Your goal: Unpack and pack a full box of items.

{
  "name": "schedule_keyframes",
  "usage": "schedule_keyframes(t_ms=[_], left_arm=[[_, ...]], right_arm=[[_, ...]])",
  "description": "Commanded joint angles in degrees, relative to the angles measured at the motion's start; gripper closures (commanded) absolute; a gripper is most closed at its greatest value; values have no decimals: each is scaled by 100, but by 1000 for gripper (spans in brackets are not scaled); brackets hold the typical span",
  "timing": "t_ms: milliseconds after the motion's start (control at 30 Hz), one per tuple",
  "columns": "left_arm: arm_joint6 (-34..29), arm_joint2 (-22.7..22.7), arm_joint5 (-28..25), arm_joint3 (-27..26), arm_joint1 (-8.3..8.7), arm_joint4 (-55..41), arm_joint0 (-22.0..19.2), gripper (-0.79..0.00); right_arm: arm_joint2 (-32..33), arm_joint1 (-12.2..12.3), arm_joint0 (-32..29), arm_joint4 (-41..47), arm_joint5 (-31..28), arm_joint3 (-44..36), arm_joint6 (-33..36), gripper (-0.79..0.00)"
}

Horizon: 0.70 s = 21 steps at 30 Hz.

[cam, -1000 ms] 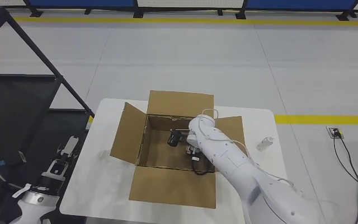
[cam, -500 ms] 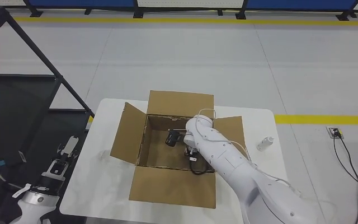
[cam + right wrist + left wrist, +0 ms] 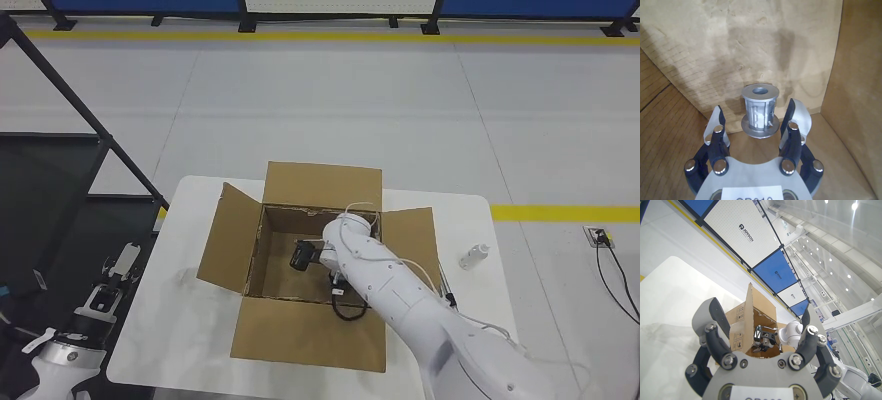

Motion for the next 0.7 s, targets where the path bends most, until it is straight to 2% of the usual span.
schedule_keyframes(t_ms=[0,100,300,367,467,533,567,600,667], left_arm=[[0,0,0,0,0,0,0,-785],[0,0,0,0,0,0,0,-785],[0,0,0,0,0,0,0,-785],[0,0,0,0,0,0,0,-785],[0,0,0,0,0,0,0,-785],[0,0,0,0,0,0,0,-785],[0,0,0,0,0,0,0,-785],[0,0,0,0,0,0,0,-785],[0,0,0,0,0,0,0,-785]], right_arm=[[4,-28,-12,-10,70,114,-59,-413],[15,-75,-23,-16,178,220,-128,-376],[26,-161,-36,-47,357,359,-168,-388],[43,-190,-36,-31,441,380,-179,-360],[86,-204,8,4,420,445,-338,-256],[119,-204,55,26,389,478,-458,-135],[143,-199,81,49,365,494,-539,-105],[169,-190,107,75,332,511,-635,-28],[218,-165,161,121,175,523,-838,0]])
